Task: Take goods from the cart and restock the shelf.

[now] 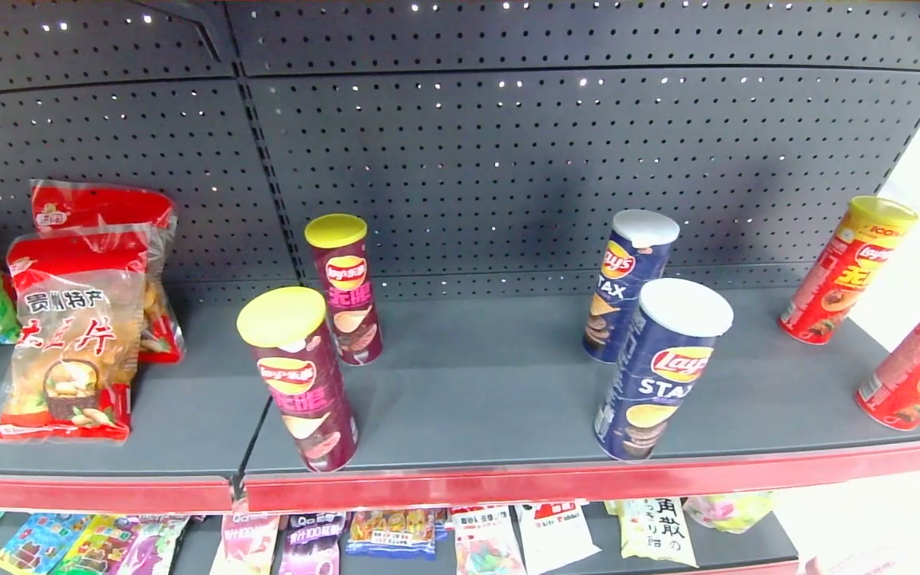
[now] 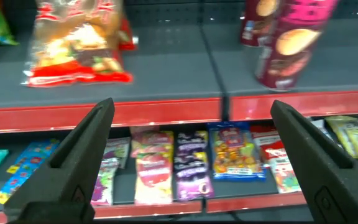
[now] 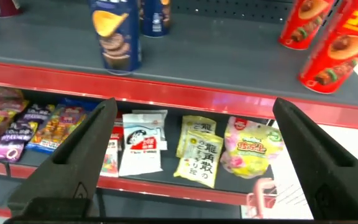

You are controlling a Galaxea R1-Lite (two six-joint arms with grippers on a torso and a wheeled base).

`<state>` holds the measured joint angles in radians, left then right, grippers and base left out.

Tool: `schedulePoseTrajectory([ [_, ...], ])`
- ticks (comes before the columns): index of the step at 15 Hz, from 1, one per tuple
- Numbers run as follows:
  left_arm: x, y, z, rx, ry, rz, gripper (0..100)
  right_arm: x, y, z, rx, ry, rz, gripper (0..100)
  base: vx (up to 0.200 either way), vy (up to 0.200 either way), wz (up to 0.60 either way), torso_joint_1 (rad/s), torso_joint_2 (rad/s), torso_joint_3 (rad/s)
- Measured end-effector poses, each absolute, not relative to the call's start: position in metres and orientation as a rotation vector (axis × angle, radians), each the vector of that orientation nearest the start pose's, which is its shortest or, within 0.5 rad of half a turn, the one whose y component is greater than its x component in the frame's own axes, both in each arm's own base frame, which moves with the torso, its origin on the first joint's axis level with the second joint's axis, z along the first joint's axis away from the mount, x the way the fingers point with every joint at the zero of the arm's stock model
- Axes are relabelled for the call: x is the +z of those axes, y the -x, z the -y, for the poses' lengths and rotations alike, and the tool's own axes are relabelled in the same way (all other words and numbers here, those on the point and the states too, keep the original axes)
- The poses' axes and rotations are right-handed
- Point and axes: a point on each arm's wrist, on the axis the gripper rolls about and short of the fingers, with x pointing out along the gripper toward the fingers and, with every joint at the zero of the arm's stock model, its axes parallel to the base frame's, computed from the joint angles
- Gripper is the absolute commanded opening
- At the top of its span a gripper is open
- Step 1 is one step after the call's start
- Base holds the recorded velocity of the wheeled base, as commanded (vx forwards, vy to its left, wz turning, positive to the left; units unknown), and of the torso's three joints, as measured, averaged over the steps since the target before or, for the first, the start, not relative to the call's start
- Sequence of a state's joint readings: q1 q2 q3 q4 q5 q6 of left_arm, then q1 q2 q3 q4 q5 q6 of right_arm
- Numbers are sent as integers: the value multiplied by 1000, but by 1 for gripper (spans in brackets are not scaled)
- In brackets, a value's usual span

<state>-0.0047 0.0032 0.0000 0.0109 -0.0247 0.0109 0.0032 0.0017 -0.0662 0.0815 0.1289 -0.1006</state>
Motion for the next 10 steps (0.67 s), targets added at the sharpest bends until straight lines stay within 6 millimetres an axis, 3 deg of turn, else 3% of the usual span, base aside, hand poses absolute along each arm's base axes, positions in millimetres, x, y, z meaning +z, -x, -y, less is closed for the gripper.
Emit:
schedulePoseTrajectory([
  [3,74,23,0,-29,-11,-14,100,85,28,-3,138,99,-10,100,0,-200,0,6,4,2],
  [10,74,23,0,-29,-7,-14,100,85,28,-3,137,100,-12,100,0,0,0,0,0,0],
])
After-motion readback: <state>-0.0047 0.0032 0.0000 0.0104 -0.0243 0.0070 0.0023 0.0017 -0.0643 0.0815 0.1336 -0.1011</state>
